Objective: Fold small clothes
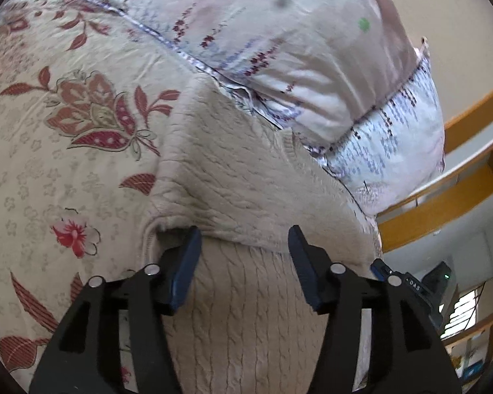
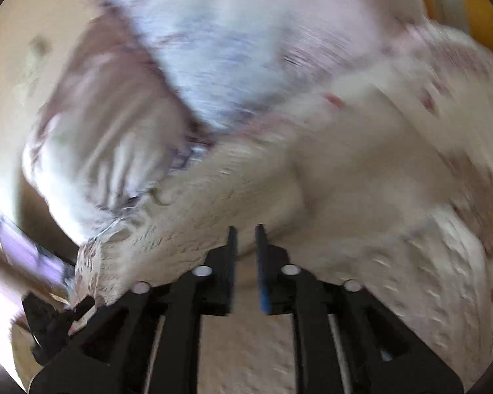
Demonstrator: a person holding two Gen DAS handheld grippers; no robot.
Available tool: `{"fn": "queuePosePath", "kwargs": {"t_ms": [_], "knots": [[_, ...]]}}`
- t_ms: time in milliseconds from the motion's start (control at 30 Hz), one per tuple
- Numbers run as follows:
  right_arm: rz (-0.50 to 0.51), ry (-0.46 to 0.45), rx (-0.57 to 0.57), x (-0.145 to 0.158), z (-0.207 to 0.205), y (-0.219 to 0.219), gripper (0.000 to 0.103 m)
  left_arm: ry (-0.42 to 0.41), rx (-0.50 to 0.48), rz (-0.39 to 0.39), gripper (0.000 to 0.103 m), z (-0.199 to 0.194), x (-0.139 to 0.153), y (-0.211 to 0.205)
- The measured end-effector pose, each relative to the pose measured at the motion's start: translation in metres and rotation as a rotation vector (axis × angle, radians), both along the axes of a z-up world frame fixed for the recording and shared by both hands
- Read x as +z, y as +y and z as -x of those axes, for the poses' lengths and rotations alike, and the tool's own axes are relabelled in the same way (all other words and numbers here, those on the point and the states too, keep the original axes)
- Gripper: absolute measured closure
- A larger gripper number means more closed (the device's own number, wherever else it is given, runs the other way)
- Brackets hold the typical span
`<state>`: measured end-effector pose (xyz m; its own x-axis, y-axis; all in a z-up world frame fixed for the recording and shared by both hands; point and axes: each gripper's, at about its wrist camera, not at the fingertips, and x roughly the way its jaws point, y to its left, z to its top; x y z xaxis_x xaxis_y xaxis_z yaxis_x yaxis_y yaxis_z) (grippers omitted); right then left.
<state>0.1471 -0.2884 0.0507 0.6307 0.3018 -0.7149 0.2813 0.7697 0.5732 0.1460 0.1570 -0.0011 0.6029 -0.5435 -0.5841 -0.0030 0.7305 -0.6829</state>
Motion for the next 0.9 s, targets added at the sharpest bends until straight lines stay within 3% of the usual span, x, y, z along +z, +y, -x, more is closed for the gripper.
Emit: {"fn": "queuePosePath", "kwargs": {"t_ms": [33,200,267,467,500,533,733,800,900], "knots": [[-0.023,0.0,-0.021,0.0,0.001,-0.007,0.048,-0.006,-0.009,0.001,0.047,0.003,0.002,0.0],[-0.055,0.013,-0.061,-0.001,-0.01,-0.03,0.046,-0.058,-0.025,-0.031,0.041,0.025,0.014,0.008],[-0.07,0.021,-0.04,-0.005,-0.016,-0.025,0.058,-0.067,-0.016,-0.069,0.041,0.035,0.017,0.014],[-0.072,0.07,0.016,-0.026,-0.035,-0.008,0.072,-0.049,0.001,-0.144,0.041,0.056,0.012,0.028],[-0.061,0.065,0.023,-0.026,-0.038,-0.005,0.079,-0.048,0.0,-0.159,0.041,0.058,0.012,0.029],[-0.065,0.059,0.049,-0.026,-0.041,-0.001,0.096,-0.048,0.0,-0.166,0.041,0.06,0.011,0.029],[0.025,-0.102,0.014,0.009,-0.018,-0.002,0.096,-0.043,-0.033,-0.177,0.041,0.067,0.007,0.024],[0.072,-0.106,-0.012,0.013,-0.008,-0.002,0.096,-0.044,-0.048,-0.178,0.041,0.069,0.005,0.021],[0.111,-0.042,-0.023,0.0,-0.004,-0.006,0.096,-0.044,-0.067,-0.177,0.041,0.071,0.004,0.016]]}}
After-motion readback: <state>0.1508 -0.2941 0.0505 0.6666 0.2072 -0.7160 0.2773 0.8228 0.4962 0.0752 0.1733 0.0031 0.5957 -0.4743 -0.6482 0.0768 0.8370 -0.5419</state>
